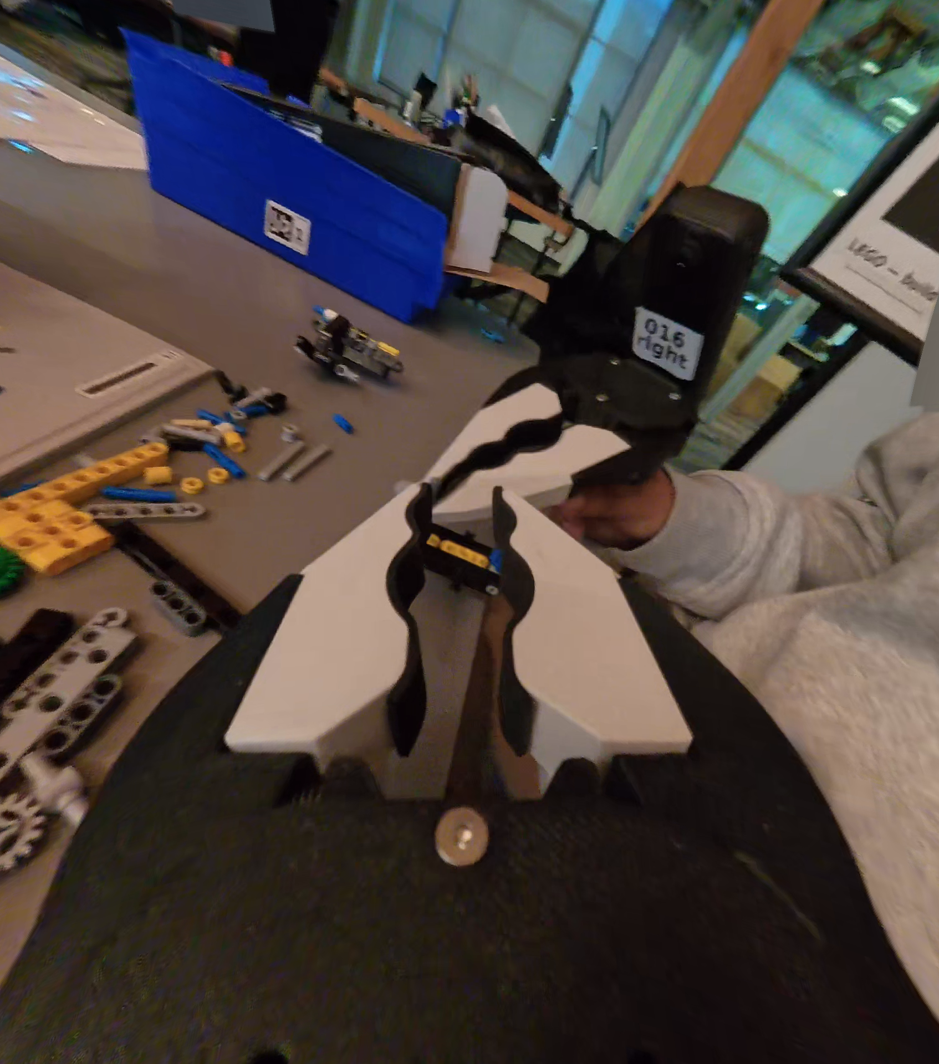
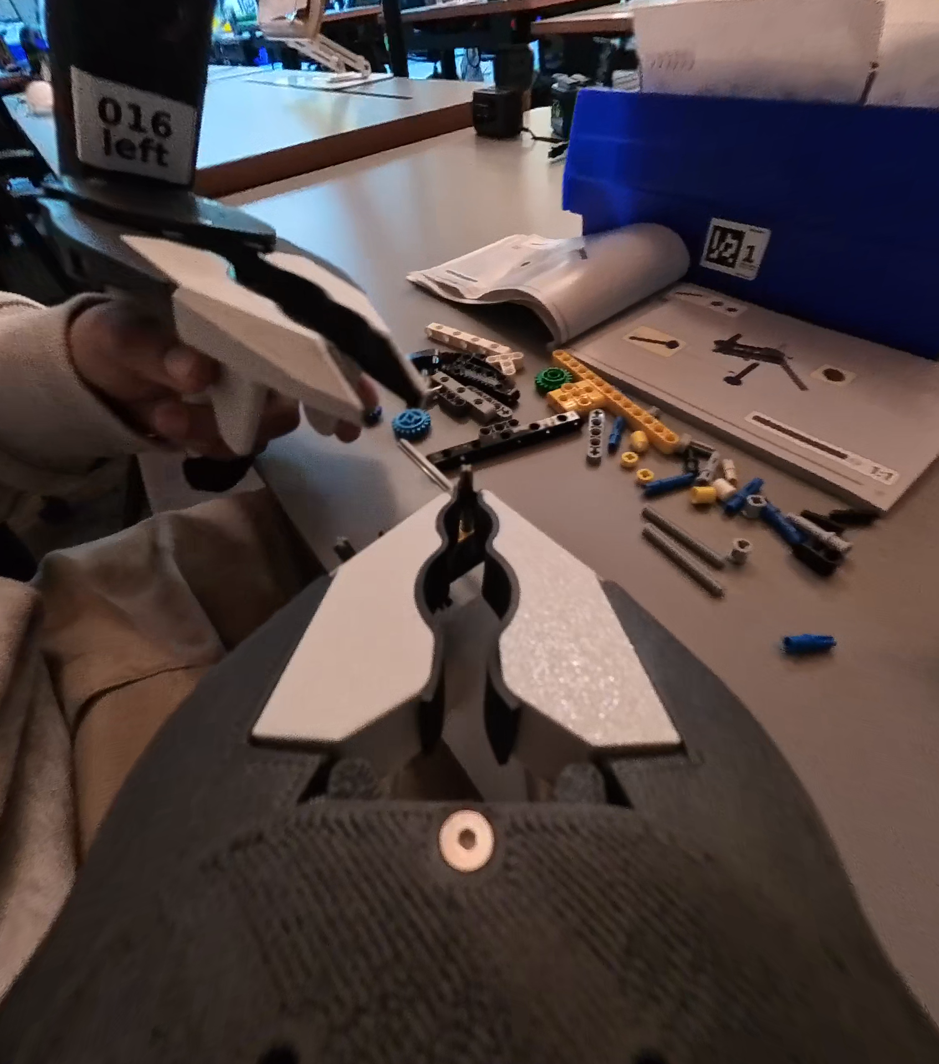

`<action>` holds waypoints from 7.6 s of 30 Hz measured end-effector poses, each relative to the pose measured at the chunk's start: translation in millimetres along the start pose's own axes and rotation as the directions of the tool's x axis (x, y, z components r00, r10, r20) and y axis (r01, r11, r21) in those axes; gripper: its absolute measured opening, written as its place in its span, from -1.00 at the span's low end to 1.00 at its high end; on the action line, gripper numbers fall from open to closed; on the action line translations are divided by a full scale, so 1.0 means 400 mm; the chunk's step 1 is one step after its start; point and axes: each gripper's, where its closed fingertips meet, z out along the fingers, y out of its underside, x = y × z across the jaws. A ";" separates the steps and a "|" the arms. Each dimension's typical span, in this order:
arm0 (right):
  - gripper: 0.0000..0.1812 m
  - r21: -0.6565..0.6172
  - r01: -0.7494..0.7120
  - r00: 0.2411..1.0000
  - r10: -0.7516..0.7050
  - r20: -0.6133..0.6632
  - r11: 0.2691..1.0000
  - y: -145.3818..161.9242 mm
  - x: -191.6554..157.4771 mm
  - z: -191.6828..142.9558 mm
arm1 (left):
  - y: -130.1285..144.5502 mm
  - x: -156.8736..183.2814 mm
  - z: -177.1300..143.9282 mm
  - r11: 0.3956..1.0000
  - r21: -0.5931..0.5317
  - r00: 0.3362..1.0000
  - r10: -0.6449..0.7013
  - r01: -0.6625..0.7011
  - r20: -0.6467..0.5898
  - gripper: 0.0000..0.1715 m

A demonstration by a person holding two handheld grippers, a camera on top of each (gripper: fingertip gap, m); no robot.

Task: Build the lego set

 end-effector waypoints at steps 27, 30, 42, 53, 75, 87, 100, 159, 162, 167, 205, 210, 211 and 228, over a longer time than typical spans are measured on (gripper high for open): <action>-0.86 -0.094 0.037 0.997 -0.030 0.076 0.995 0.049 -0.024 0.013 | 0.108 -0.049 0.032 0.962 -0.263 0.980 0.123 -0.079 0.155 -0.84; -0.81 -0.090 0.056 0.995 -0.048 0.083 0.994 0.044 -0.022 0.002 | 0.110 -0.049 0.033 0.959 -0.269 0.979 0.128 -0.083 0.156 -0.84; -0.86 -0.038 0.009 0.996 -0.006 0.085 0.999 0.011 -0.027 -0.006 | 0.110 -0.051 0.044 0.960 -0.262 0.971 0.152 -0.100 0.183 -0.93; -0.88 -0.056 -0.011 0.998 0.015 0.057 0.998 0.003 -0.020 -0.001 | 0.104 -0.047 0.053 0.960 -0.245 0.963 0.184 -0.133 0.199 -0.96; -0.92 -0.147 0.164 0.986 -0.164 0.012 0.975 0.050 -0.019 0.017 | 0.088 -0.043 0.047 0.973 -0.208 0.972 0.143 -0.104 0.185 -0.98; -0.98 -0.122 0.142 0.989 -0.137 0.045 0.982 0.051 -0.026 0.018 | 0.094 -0.027 0.046 0.971 -0.217 0.983 0.132 -0.102 0.131 -0.92; -0.98 -0.141 0.153 0.985 -0.140 0.103 0.978 0.066 -0.040 0.013 | 0.110 -0.024 0.048 0.959 -0.254 0.980 0.161 -0.127 0.118 -0.97; -0.99 0.070 -0.182 0.937 0.151 0.316 0.981 -0.025 -0.066 -0.025 | 0.094 0.004 0.046 0.956 -0.210 0.971 0.225 -0.205 0.075 -0.96; -0.99 0.071 -0.181 0.938 0.150 0.312 0.981 -0.025 -0.065 -0.026 | 0.093 0.005 0.045 0.958 -0.210 0.974 0.216 -0.198 0.071 -0.96; -0.99 0.074 -0.154 0.951 0.128 0.281 0.985 -0.024 -0.058 -0.026 | 0.090 -0.003 0.045 0.958 -0.209 0.971 0.221 -0.198 0.094 -0.96; -0.90 -0.276 -0.032 0.992 -0.003 -0.125 0.961 0.113 0.127 -0.072 | 0.118 -0.064 0.047 0.941 -0.310 0.950 0.211 -0.135 0.228 -0.97; -0.94 -0.149 -0.037 0.999 0.030 -0.045 0.988 0.051 0.075 -0.052 | 0.120 -0.062 0.047 0.939 -0.313 0.950 0.219 -0.144 0.221 -0.97; -0.95 -0.095 -0.063 0.998 0.063 -0.005 0.993 0.025 0.053 -0.046 | 0.120 -0.061 0.047 0.938 -0.315 0.949 0.225 -0.149 0.221 -0.97; -0.80 -0.232 -0.003 0.999 -0.008 -0.046 0.973 0.069 0.056 -0.052 | 0.094 -0.061 0.033 0.935 -0.298 0.935 0.267 -0.193 0.232 -0.97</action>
